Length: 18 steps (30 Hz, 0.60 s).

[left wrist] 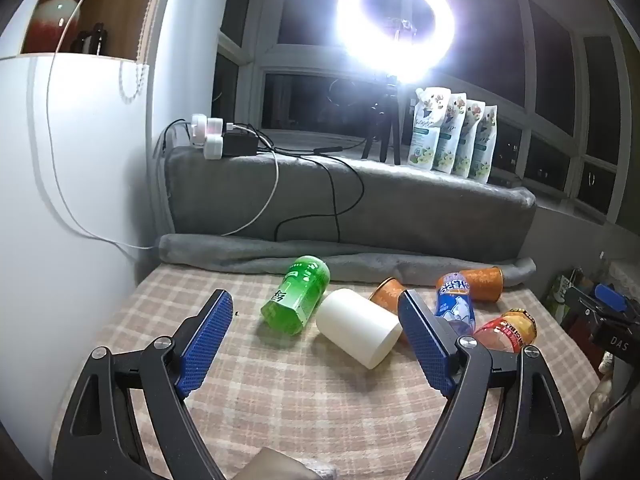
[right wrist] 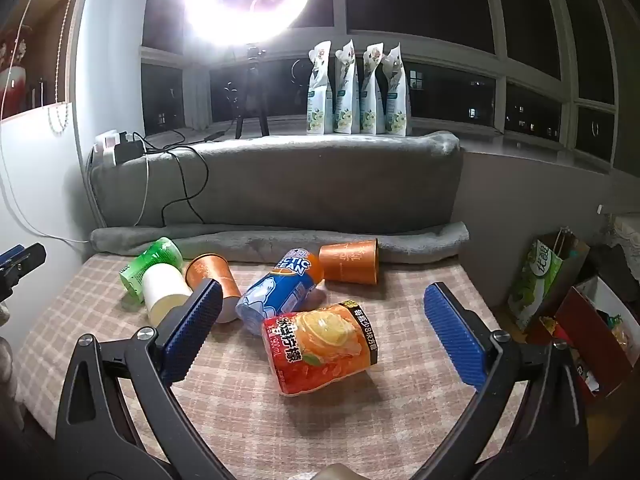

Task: Flip cup upright

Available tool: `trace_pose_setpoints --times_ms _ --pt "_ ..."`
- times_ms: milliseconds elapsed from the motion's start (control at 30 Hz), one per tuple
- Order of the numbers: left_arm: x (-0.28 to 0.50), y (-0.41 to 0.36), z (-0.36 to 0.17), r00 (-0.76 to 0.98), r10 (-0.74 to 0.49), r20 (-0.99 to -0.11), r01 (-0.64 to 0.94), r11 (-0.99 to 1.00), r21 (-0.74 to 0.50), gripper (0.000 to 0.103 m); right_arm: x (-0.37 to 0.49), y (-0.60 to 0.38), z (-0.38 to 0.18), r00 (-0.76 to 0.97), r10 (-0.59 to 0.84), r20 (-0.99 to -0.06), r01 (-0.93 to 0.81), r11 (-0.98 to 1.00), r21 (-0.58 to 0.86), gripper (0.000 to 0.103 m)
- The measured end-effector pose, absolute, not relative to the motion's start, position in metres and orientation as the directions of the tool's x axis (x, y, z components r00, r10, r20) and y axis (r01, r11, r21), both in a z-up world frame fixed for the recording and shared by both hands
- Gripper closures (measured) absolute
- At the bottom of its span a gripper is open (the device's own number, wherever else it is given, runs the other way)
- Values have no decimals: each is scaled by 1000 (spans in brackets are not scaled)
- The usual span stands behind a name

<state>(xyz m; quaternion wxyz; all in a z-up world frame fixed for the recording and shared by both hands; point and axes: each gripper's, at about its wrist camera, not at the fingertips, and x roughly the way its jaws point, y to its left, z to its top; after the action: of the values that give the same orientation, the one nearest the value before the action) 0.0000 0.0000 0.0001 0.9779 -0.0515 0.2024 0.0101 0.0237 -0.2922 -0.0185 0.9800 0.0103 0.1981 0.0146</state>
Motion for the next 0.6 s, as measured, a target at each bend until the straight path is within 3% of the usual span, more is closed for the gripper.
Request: trace_pose_setpoints --times_ms 600 --pt "-4 4 0 922 44 -385 -82 993 -84 18 24 -289 -19 929 16 -370 -11 1000 15 0"
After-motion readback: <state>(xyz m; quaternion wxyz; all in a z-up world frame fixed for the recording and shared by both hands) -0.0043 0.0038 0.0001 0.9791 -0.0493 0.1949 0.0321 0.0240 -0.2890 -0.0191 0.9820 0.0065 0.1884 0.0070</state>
